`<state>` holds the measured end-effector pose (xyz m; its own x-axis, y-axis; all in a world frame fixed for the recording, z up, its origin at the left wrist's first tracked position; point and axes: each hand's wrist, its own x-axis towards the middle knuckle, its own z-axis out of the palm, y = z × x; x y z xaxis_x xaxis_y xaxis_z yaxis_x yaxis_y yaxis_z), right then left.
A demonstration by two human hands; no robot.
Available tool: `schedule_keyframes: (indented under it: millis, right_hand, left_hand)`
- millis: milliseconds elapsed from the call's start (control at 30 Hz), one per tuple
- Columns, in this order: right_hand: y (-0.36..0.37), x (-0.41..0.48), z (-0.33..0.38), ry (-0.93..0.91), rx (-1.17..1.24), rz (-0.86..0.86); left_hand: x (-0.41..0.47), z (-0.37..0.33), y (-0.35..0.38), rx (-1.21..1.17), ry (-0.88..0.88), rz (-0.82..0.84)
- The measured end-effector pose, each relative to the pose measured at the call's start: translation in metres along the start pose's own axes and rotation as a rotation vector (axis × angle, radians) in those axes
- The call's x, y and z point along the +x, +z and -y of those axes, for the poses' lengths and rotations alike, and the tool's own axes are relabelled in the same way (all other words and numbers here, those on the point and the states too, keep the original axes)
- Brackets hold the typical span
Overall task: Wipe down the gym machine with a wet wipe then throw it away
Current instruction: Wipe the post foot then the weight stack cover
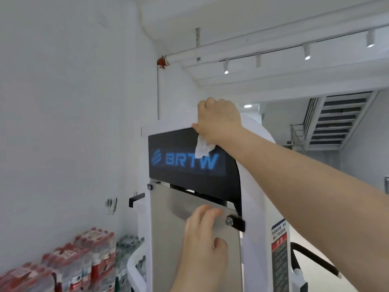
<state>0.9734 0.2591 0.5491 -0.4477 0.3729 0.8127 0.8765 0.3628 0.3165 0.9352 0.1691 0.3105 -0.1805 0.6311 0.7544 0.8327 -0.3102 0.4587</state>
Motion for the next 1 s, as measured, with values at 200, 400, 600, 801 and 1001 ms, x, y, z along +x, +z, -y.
schedule_keyframes:
  millis: [200,400,600,801,1001]
  right_hand:
    - [0.027,0.012,0.034,-0.052,-0.369,-0.063]
    - [0.076,0.025,0.084,-0.196,-0.465,0.012]
    - [0.108,0.046,0.13,-0.278,-0.493,0.097]
    - [0.066,0.109,0.109,-0.05,-0.377,0.126]
    - [0.122,0.126,0.168,-0.106,-0.409,-0.064]
  left_hand:
    - [0.042,0.023,-0.005,-0.108,-0.018,-0.038]
    - [0.078,0.06,0.015,0.106,0.174,-0.259]
    - [0.087,0.125,-0.005,0.154,0.413,-0.139]
    - [0.125,0.161,-0.018,0.076,0.47,-0.242]
    - [0.177,0.222,-0.037,-0.111,0.372,-0.314]
